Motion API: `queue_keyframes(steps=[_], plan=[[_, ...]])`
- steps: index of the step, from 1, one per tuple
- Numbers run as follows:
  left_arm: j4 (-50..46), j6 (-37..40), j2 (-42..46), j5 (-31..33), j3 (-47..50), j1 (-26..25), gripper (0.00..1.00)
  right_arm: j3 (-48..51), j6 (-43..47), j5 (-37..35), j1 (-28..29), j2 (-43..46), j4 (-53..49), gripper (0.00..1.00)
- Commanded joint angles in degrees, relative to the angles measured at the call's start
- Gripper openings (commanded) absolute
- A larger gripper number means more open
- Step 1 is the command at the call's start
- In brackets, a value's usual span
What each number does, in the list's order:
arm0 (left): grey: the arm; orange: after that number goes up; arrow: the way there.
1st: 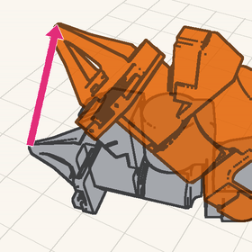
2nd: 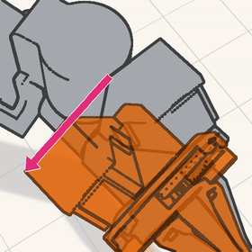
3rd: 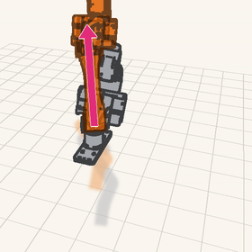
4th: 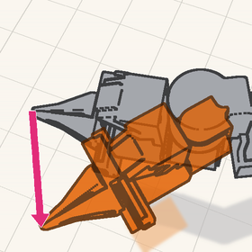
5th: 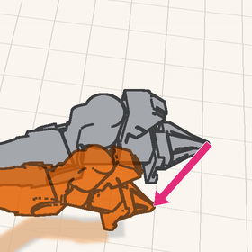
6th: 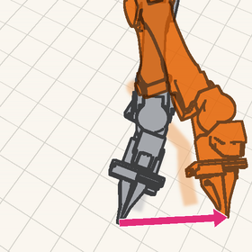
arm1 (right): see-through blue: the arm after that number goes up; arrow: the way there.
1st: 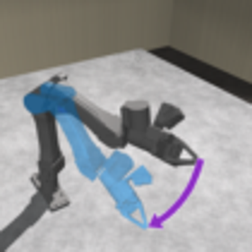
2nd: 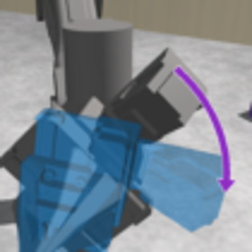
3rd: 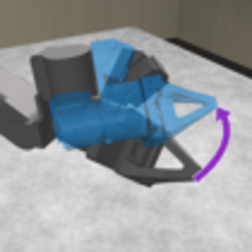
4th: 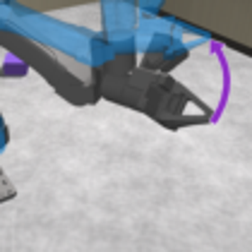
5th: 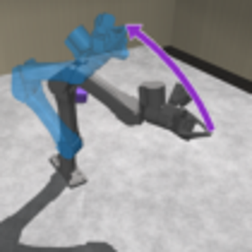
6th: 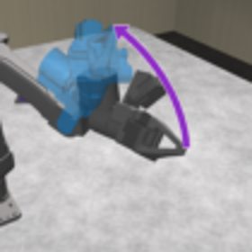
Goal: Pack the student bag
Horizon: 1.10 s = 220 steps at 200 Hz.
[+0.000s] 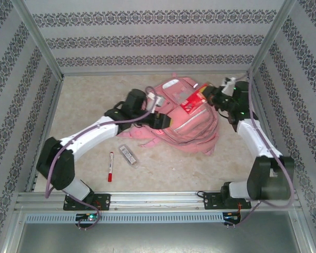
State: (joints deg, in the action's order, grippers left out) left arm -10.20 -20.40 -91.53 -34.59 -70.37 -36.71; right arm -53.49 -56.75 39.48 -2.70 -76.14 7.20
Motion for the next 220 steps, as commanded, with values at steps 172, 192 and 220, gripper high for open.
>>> queue_keyframes(steps=[172,192,220], plan=[[-25.2,25.3,-30.7,49.8,-38.6,-15.4,0.0,17.0,5.2,4.7,-18.9,14.3,-11.3,0.0],[-25.7,26.5,-26.9,53.3,-38.9,-14.8,0.0,17.2,6.6,9.7,-18.9,13.5,-13.0,0.0],[-27.4,26.1,-23.5,54.8,-41.1,-12.9,0.0,17.7,7.0,9.5,-18.1,16.4,-17.2,0.0]])
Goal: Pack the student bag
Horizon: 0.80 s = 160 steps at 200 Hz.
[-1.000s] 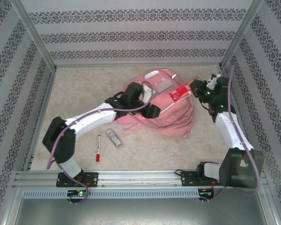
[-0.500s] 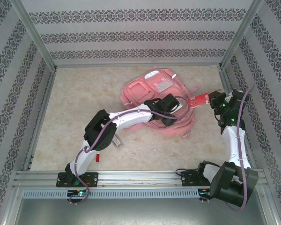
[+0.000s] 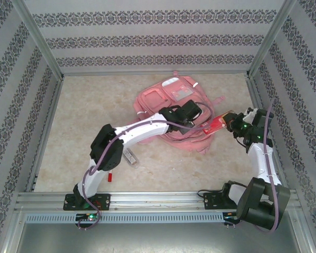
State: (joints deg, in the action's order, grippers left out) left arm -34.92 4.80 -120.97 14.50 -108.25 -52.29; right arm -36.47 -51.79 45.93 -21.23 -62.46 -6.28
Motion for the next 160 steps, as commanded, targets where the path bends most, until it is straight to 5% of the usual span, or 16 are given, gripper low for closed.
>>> queue_keyframes(steps=[1,45,110,140,160], plan=[[-2.7,0.9,6.0,5.8,-3.4,2.8,0.0,0.8,1.9,2.8,0.6,2.8,-3.7,0.0],[-6.1,-1.2,8.5,-0.2,-9.6,4.7,0.0,-1.0,1.8,1.2,12.4,-3.1,0.6,0.0],[-4.6,-0.6,11.0,-8.7,-10.8,4.7,0.0,-5.9,-14.9,-3.4,22.3,-28.2,32.7,0.0],[-5.1,-0.4,11.4,-8.9,-10.8,4.6,0.0,-7.7,-22.5,-6.7,26.0,-39.2,47.5,0.06],[-5.2,-0.2,11.7,-8.7,-10.4,4.7,0.0,-10.9,-22.7,-7.9,26.9,-45.6,47.0,0.25]])
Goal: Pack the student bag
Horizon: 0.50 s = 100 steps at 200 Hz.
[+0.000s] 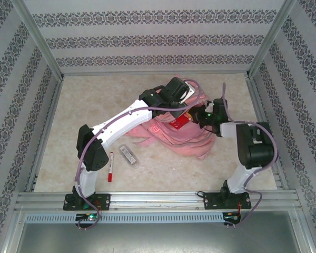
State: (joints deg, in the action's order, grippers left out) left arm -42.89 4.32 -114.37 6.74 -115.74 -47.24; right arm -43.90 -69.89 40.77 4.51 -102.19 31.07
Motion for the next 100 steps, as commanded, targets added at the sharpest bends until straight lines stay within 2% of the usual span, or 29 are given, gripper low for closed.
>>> queue_keyframes(steps=[1,10,28,43,68,100], plan=[[2.8,0.3,5.1,-0.9,-2.9,-0.3,0.0,-3.5,-4.6,-2.8,1.2,-6.1,9.7,0.25],[2.8,0.5,5.3,-0.9,-2.9,-0.3,0.0,-4.3,-4.9,-2.8,1.5,-7.8,9.1,0.29],[3.1,1.1,5.4,-0.4,-2.1,-0.2,0.0,-3.5,-4.7,-4.7,1.6,-6.6,4.6,0.42],[3.1,0.9,5.3,-0.3,-1.5,0.0,0.0,-2.8,-2.2,-7.1,1.5,-3.2,-2.8,0.43],[3.5,0.1,5.3,-0.9,-0.9,0.2,0.0,-4.9,3.3,-7.0,1.4,0.2,-17.1,0.46],[3.6,-0.1,5.4,-1.1,-0.9,0.6,0.0,-4.4,7.3,-7.8,1.1,3.5,-25.6,0.49]])
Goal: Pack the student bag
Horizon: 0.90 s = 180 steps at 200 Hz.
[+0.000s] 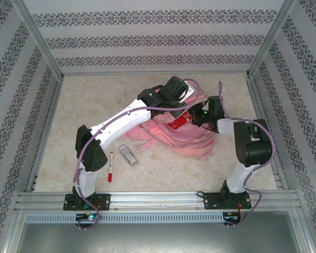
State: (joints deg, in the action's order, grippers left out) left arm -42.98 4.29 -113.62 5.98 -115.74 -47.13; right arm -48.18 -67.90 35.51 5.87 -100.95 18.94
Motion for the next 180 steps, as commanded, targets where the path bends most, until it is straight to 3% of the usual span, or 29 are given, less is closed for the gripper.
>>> queue_keyframes(steps=[1,80,95,108,122,180], plan=[[3.7,-0.1,4.6,-0.3,-0.9,0.5,0.0,-0.2,5.5,-2.5,-0.3,2.4,-13.7,0.49],[4.0,-1.8,4.8,-2.1,0.0,1.3,0.0,-1.7,15.2,-3.3,-2.4,8.7,-31.7,0.48],[4.1,-1.8,5.0,-2.1,0.4,1.3,0.0,-0.9,15.8,-2.0,-2.7,8.7,-30.9,0.36],[4.4,-2.0,5.3,-2.2,1.1,1.3,0.0,0.0,15.2,0.2,-2.7,8.2,-27.4,0.16],[5.0,-2.1,5.7,-2.4,1.9,1.4,0.0,1.0,13.1,3.2,-2.3,6.5,-20.8,0.04],[6.0,-2.4,6.2,-3.8,2.9,1.9,0.0,0.8,5.1,2.3,0.0,0.8,-8.1,0.0]])
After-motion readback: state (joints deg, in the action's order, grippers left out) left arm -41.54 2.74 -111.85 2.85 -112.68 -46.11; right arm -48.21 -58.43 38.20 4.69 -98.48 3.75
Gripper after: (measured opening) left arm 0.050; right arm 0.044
